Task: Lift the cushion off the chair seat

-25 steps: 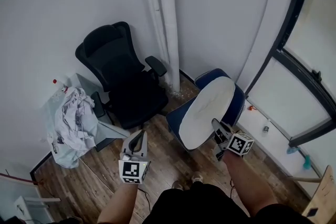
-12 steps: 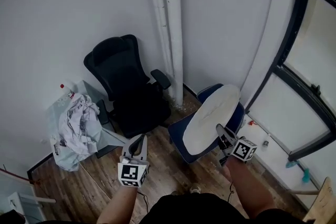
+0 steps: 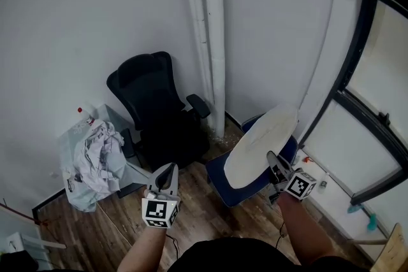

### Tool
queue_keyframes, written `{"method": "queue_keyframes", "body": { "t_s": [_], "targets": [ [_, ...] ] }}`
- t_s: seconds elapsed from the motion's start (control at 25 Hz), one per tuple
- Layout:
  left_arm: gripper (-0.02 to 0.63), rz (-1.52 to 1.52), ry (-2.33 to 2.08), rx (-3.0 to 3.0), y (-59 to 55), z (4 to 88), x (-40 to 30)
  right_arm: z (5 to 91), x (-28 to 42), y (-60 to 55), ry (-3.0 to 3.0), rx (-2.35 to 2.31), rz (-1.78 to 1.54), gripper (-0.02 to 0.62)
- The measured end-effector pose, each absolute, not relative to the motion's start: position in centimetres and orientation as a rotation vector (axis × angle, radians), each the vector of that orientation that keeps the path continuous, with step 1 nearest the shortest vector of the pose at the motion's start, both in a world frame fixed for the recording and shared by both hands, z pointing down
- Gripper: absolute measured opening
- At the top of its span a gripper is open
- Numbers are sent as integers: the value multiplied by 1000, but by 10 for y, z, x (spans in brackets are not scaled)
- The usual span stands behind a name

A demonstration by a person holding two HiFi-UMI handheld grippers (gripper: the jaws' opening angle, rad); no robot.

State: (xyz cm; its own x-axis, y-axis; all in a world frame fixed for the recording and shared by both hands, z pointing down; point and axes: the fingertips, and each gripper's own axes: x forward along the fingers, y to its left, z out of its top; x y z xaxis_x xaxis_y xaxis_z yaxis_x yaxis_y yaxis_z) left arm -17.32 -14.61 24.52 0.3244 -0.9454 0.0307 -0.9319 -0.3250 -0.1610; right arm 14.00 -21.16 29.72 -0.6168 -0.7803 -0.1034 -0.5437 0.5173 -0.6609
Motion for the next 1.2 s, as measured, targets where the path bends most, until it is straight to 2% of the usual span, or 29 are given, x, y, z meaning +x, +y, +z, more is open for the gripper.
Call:
{"method": "queue_keyframes", "body": {
  "t_s": [0.4,1.2],
  "targets": [
    [5,-88,1755,-2465,-157,220,-170,275,136,-220,2415,-1063,-746,38],
    [5,-111,1735,-2485,-157,228,-176,262,116,-222,2451,-1040,-707,38]
  ]
}}
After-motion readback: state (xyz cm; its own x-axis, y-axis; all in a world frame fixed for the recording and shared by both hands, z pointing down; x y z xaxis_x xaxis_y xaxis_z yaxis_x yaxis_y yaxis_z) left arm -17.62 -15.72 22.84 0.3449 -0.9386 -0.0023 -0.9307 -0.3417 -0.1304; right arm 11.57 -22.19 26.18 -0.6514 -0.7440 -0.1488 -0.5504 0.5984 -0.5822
